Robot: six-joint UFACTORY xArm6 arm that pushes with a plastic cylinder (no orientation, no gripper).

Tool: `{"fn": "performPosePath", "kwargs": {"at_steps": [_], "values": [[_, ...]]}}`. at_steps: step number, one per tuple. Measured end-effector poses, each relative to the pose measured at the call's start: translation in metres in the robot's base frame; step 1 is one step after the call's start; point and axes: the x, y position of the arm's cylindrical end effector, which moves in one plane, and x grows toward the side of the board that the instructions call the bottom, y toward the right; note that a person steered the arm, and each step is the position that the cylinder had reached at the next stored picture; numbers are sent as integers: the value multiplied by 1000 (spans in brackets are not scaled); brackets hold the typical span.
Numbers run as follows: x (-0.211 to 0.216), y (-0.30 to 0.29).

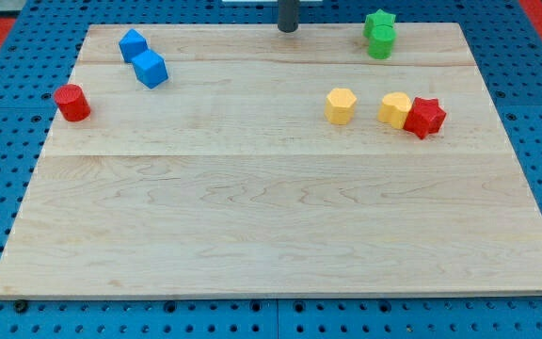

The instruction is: Move the green star to the left side

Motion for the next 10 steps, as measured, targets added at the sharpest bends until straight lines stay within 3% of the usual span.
{"fn": "performPosePath", "kwargs": {"at_steps": [1,3,5,8,9,10], "values": [[-2,58],[5,93],[23,101],[93,63],[114,150],[75,236]]}}
